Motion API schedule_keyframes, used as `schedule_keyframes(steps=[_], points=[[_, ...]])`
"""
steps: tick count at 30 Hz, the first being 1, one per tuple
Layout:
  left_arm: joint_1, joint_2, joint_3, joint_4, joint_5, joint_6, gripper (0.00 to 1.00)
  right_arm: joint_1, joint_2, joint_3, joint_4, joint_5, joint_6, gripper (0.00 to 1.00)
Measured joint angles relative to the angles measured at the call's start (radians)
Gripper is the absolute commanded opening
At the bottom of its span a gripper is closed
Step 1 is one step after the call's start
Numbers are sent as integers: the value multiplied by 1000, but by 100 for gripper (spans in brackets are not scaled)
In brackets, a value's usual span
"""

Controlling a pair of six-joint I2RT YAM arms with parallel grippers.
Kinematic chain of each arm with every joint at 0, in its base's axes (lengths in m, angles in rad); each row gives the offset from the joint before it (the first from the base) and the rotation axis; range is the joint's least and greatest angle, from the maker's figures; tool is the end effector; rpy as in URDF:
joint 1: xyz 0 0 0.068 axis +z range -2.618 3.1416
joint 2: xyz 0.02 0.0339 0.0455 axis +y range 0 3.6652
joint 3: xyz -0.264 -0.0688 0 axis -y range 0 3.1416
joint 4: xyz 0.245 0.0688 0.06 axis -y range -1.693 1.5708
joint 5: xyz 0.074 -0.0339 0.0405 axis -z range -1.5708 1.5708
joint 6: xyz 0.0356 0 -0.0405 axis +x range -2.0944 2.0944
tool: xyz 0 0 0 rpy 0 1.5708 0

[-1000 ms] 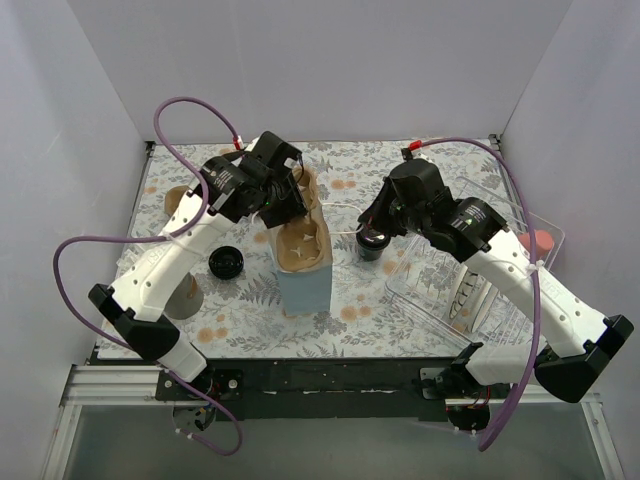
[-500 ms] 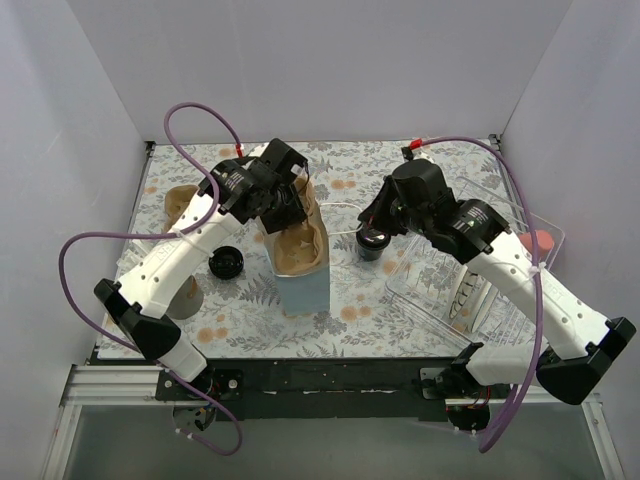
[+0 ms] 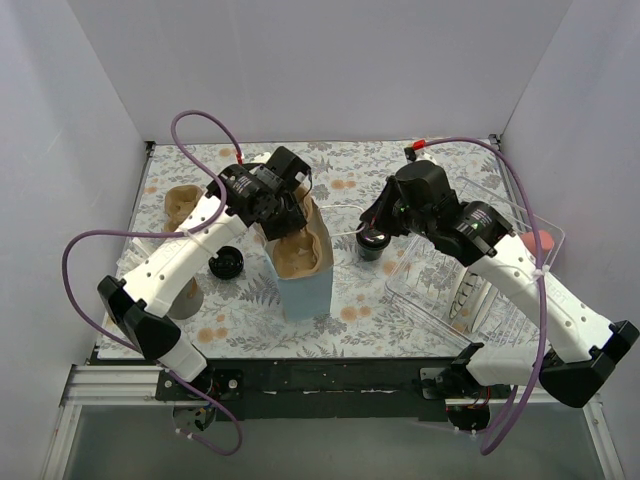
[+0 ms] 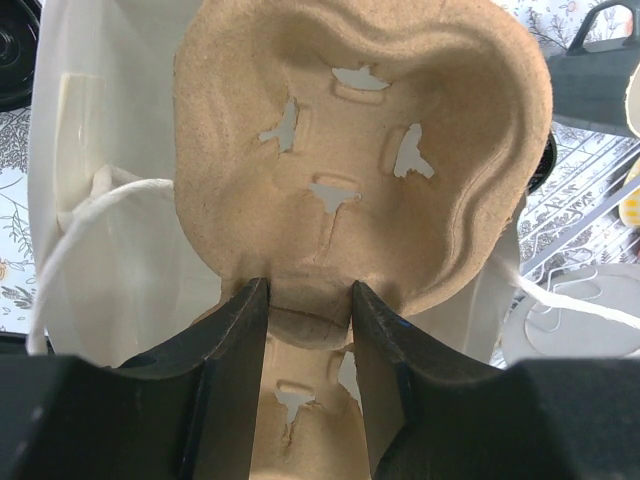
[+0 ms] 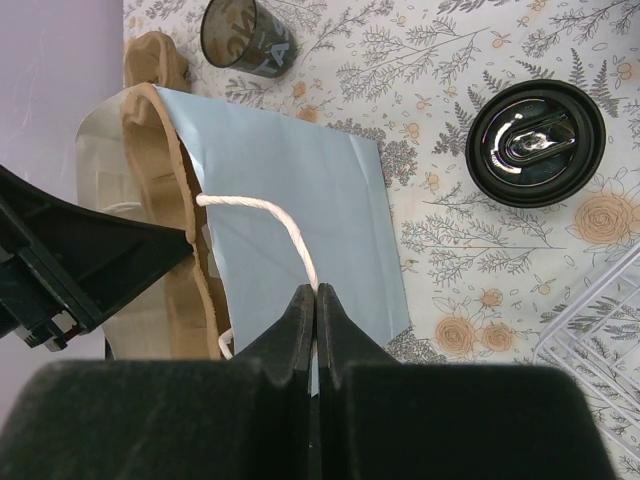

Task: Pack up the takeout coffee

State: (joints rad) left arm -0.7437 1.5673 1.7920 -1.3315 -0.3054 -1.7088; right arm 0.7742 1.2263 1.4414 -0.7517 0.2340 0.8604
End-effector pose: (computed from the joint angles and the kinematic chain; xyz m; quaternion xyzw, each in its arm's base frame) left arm 0.2228 -0.1904 0.3940 -0.4773 0.8358 -0.1639 0.2161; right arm 0.1851 0.1694 0.4174 0.0949 0.8600 0.2886 0.4099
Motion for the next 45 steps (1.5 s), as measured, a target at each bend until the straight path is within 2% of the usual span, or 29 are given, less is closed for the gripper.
schedule_keyframes(steps=[6, 17, 23, 30, 38, 45], points=[[0, -6, -35, 1, -2, -27, 22, 0, -6, 0, 0, 6, -1, 1], [0, -23, -81, 6, -1, -56, 44, 0, -12, -7, 23, 3, -15, 1], [0, -24, -82, -1, -14, -62, 44, 0, -14, -12, 23, 1, -28, 1], [0, -25, -92, -5, -28, -51, 52, 0, -14, -13, 24, -2, -35, 1], [0, 15, 52, -13, -62, 37, 53, 0, -14, -17, 30, -14, -60, 1], [0, 108, 253, -8, -49, 210, 58, 0, -10, -17, 56, -48, -144, 2]])
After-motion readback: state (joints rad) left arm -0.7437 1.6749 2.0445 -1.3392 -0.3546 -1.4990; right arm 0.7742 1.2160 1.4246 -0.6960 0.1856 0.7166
